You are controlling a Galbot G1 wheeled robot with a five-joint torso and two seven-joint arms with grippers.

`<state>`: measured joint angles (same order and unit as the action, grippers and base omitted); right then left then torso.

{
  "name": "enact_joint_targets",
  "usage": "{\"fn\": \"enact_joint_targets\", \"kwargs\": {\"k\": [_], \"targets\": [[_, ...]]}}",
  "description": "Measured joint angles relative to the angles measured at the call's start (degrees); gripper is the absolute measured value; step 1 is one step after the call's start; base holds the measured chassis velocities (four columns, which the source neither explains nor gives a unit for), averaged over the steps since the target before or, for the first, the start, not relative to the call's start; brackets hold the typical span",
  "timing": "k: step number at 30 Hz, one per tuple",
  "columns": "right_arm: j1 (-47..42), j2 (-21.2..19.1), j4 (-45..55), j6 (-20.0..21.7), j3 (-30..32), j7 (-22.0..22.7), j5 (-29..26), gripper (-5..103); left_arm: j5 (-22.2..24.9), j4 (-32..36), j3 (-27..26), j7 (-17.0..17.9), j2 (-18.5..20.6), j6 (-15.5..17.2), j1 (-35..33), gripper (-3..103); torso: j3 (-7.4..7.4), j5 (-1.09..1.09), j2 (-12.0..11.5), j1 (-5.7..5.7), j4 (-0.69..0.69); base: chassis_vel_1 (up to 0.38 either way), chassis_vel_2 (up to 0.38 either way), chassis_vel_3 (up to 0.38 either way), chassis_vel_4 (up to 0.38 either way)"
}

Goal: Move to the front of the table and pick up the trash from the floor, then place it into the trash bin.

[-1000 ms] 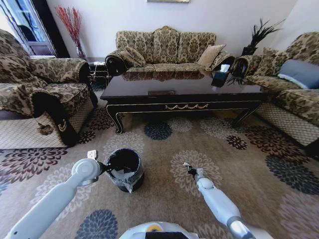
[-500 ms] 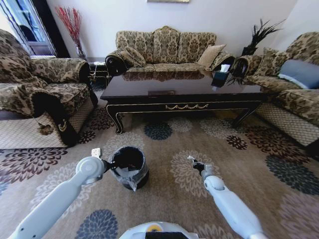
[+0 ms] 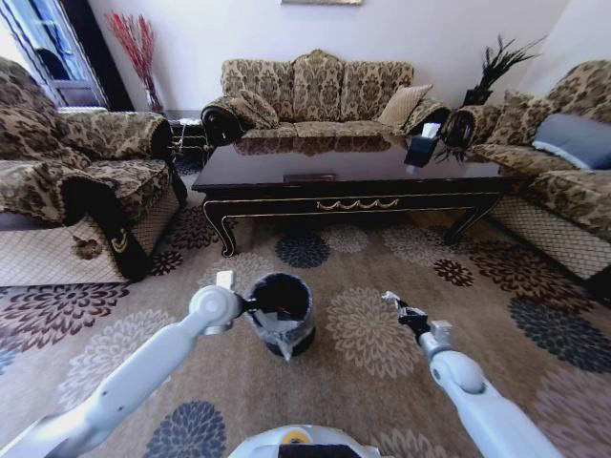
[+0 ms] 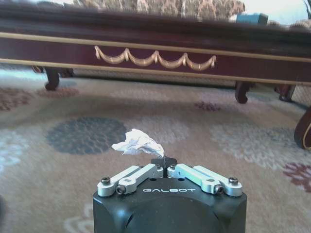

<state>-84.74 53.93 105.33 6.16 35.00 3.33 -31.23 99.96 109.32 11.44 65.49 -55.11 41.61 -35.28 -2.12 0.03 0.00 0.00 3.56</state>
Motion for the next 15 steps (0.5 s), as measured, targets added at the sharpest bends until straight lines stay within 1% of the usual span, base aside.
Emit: {"fn": "enact_joint_targets", "kwargs": {"k": [3, 4, 5, 8, 10, 12, 15], "targets": [[-4.61, 0.46, 7.28, 0.09, 2.91, 0.0, 0.0, 0, -0.46, -1.59, 3.84, -0.06, -2.22, -0.03, 2.2, 0, 0.0, 0.0, 0.0, 0.0, 0.01, 0.0, 0.0, 0.0, 0.0], [-5.55, 0.45, 9.3, 0.21, 3.44, 0.01, -0.02, 0, -0.64, -1.88, 4.56, -0.06, -2.61, -0.03, 2.53, 0, 0.0, -0.01, 0.0, 0.0, -0.01, 0.0, 0.0, 0.0, 0.0], [-5.55, 0.45, 9.3, 0.21, 3.44, 0.01, -0.02, 0, -0.64, -1.88, 4.56, -0.06, -2.61, -0.03, 2.53, 0, 0.0, -0.01, 0.0, 0.0, -0.01, 0.0, 0.0, 0.0, 0.0], [-8.25, -0.15, 16.6, 0.99, 4.64, 0.18, -0.41, 0, -1.26, -2.63, 6.4, -0.07, -3.84, -0.05, 3.28, 0, 0.0, -0.03, 0.0, 0.0, -0.02, 0.0, 0.0, 0.0, 0.0], [-8.57, -0.29, 17.83, 1.23, 4.73, 0.23, -0.54, 0, -1.31, -2.72, 6.7, -0.07, -3.97, -0.05, 3.4, 0, 0.0, -0.03, 0.0, 0.0, -0.02, 0.0, 0.0, 0.0, 0.0], [-9.77, -0.43, 20.72, 2.68, 4.7, 0.84, -1.94, 0, -1.54, -2.98, 7.96, -0.07, -4.13, -0.08, 3.96, 0, 0.0, -0.03, 0.0, 0.0, -0.02, 0.0, 0.0, 0.0, 0.0], [-10.49, -0.43, 21.87, 2.99, 4.52, 1.0, -2.08, 0, -1.66, -3.13, 9.1, -0.07, -4.26, -0.11, 4.49, 0, 0.0, -0.02, 0.0, 0.0, -0.03, 0.0, 0.0, 0.0, 0.0]]}}
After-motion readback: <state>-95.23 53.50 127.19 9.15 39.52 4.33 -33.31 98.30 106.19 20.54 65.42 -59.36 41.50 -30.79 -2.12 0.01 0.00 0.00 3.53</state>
